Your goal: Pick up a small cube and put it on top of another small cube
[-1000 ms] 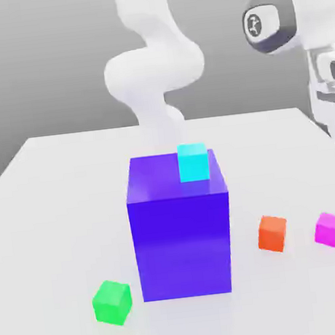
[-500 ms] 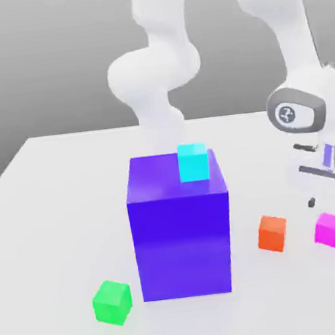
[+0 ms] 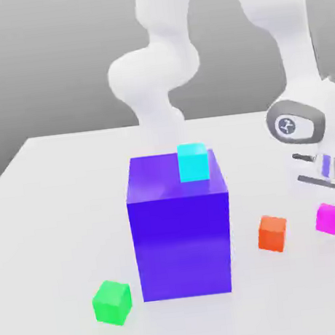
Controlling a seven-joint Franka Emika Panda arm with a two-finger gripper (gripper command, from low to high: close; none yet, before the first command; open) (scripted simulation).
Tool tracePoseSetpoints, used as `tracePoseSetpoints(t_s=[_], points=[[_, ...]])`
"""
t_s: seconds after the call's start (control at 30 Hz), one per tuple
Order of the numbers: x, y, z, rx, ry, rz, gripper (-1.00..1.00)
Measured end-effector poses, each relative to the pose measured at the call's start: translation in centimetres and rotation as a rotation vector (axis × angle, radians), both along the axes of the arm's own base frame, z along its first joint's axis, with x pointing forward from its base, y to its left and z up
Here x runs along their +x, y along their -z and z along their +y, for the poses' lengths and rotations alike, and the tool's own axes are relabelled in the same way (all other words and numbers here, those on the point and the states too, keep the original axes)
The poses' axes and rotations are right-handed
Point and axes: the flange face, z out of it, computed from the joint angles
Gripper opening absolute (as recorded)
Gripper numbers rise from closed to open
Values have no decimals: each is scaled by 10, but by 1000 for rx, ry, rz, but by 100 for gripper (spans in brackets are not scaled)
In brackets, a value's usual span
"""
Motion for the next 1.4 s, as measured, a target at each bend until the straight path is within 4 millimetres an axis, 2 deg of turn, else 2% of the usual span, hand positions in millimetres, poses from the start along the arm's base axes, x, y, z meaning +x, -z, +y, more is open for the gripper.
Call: tracePoseSetpoints(t_s=[0.1, 0.2, 0.27, 0.33, 0.4, 0.47, 0.5, 0.6, 0.73, 0.87, 1.03, 1.07, 1.17, 1.23, 1.4], points=[[37, -4, -26, -6, 184, -7, -100], [78, -3, -62, -14, 404, -17, -100], [116, -16, -90, 0, 518, -53, -100], [158, -37, -128, 18, 613, -107, -100], [196, -62, -174, 31, 702, -169, -100], [224, -85, -226, 32, 781, -223, -100], [231, -92, -253, 23, 802, -237, -100], [234, -102, -316, -7, 806, -246, -100], [223, -108, -383, -43, 777, -231, -100], [203, -111, -445, -65, 745, -202, -100], [166, -109, -513, -71, 701, -154, -100], [160, -103, -512, -65, 669, -134, -100], [150, -80, -471, -35, 488, -64, -100], [138, -65, -454, -14, 392, -20, -100], [135, -49, -449, 4, 328, -7, -100]])
